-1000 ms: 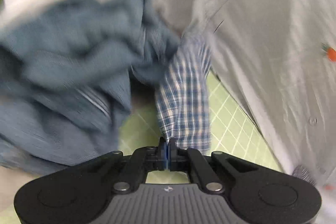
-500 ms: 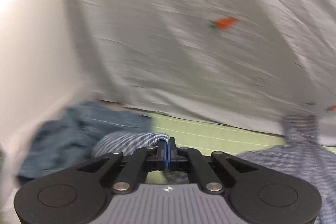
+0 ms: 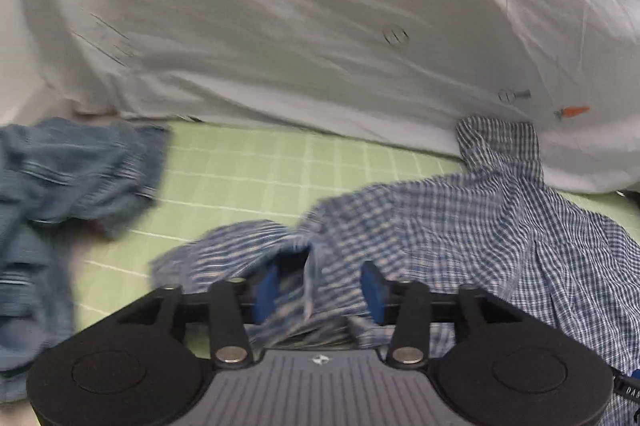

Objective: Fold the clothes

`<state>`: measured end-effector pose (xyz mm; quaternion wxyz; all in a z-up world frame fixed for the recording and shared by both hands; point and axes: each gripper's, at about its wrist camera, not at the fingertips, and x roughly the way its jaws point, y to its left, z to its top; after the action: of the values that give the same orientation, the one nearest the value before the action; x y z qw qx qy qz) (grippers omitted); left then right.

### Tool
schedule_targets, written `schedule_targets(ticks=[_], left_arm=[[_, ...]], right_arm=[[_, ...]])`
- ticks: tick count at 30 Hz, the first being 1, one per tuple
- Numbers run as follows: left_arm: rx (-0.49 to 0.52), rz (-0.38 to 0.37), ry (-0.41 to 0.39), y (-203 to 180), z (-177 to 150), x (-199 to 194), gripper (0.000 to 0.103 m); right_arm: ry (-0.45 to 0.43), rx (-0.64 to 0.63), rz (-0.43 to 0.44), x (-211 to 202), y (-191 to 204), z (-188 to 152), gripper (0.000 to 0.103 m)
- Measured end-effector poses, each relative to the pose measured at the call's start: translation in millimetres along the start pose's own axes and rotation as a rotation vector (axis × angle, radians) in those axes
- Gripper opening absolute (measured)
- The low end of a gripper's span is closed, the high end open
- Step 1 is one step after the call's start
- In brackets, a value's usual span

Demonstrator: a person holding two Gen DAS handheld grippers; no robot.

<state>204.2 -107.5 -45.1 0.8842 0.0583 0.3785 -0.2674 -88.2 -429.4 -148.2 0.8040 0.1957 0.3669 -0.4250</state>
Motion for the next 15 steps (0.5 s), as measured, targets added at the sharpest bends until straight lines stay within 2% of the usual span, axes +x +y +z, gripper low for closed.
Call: schedule_targets(ticks=[4,9,12,15], left_arm=[[-0.016,0.072,0.021,28.6,-4.7,-13.0,0.057],[-0.027,0.151,0.098,48.1,-17.7,4.9,0.058],[0.025,0.168,0.14,45.5,-22.7,19.6,0.058],[0.071,0.238,0.171,41.8,-25.4,34.7,0.058]], right_arm=[[-0.014,0.008,-0.008,0.5,0.8,-0.5,0.103],[-0.017,0.006,-0.007,1.6,1.2,-0.3,0.103],[-0.017,0.006,-0.007,1.9,1.9,-0.1,0.103],[-0.017,0.008,-0.008,2.3,2.4,-0.1,0.103]])
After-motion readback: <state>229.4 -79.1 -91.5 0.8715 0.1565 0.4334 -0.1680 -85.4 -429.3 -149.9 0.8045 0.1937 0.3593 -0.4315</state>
